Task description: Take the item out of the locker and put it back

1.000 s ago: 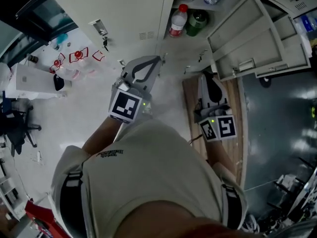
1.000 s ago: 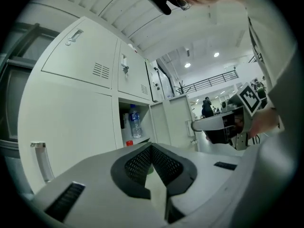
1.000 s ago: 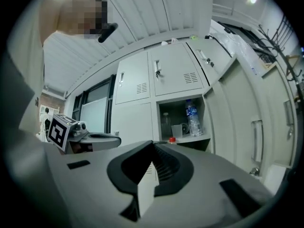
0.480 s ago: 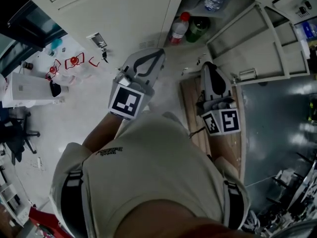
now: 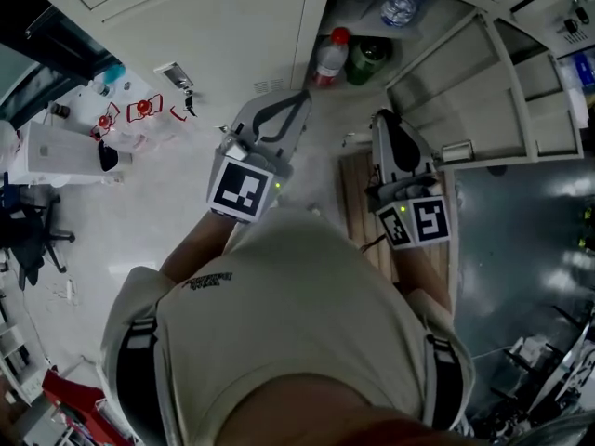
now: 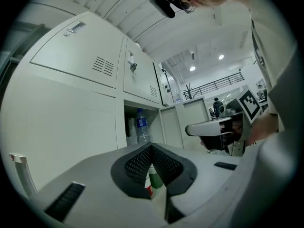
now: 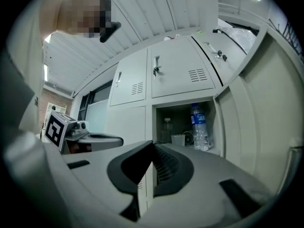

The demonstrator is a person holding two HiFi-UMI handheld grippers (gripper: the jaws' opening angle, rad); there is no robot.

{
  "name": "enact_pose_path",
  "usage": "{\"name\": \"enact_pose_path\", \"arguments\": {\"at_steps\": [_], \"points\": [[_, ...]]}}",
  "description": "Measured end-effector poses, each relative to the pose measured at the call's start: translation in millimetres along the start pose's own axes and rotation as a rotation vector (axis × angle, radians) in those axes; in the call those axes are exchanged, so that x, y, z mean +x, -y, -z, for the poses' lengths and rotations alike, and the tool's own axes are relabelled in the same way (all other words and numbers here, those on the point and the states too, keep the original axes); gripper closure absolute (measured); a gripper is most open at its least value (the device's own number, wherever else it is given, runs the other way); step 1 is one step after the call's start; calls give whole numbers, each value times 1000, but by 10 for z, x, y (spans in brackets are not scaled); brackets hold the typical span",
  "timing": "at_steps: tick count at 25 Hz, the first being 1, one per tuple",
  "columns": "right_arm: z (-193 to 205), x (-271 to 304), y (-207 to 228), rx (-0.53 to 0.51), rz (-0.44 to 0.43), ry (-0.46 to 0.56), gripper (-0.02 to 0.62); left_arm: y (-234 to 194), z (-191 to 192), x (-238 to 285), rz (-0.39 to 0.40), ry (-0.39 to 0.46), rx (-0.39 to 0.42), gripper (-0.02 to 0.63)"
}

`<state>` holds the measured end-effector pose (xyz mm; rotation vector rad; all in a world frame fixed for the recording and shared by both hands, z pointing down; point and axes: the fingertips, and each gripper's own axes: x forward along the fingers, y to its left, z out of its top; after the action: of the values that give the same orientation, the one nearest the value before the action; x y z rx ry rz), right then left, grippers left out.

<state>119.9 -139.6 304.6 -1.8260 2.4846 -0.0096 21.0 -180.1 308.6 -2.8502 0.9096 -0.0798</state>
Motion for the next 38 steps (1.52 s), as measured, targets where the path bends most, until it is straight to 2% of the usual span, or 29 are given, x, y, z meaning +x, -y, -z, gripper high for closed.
{"name": "enact_pose_path", "arguments": {"at_steps": [7, 12, 15, 22, 25, 27, 31, 38], "points": [[83, 81, 137, 31, -39, -13, 590, 49, 72, 138, -49, -39, -22, 594], [-7, 265, 272, 4, -41, 12, 452, -44, 72, 249, -96, -41, -61, 592], [-67, 435, 367, -8, -28, 20, 390, -114, 35, 329, -115, -27, -54, 593], [-228, 1011, 578, -72, -3, 24, 320, -229, -160, 616, -127, 35, -28, 592], [-215, 1285, 648, -88, -1, 0, 314, -248, -218, 756, -132, 44, -16, 592], [-209, 1454, 719, -84, 9, -8, 264, -286, -219, 840, -134, 44, -28, 592], [-157, 1764, 891, -83, 43, -37, 264, -377, -191, 963, -138, 40, -47, 592], [156, 2146, 1032, -81, 45, -148, 262, -382, -24, 1112, -117, 8, -63, 592]]}}
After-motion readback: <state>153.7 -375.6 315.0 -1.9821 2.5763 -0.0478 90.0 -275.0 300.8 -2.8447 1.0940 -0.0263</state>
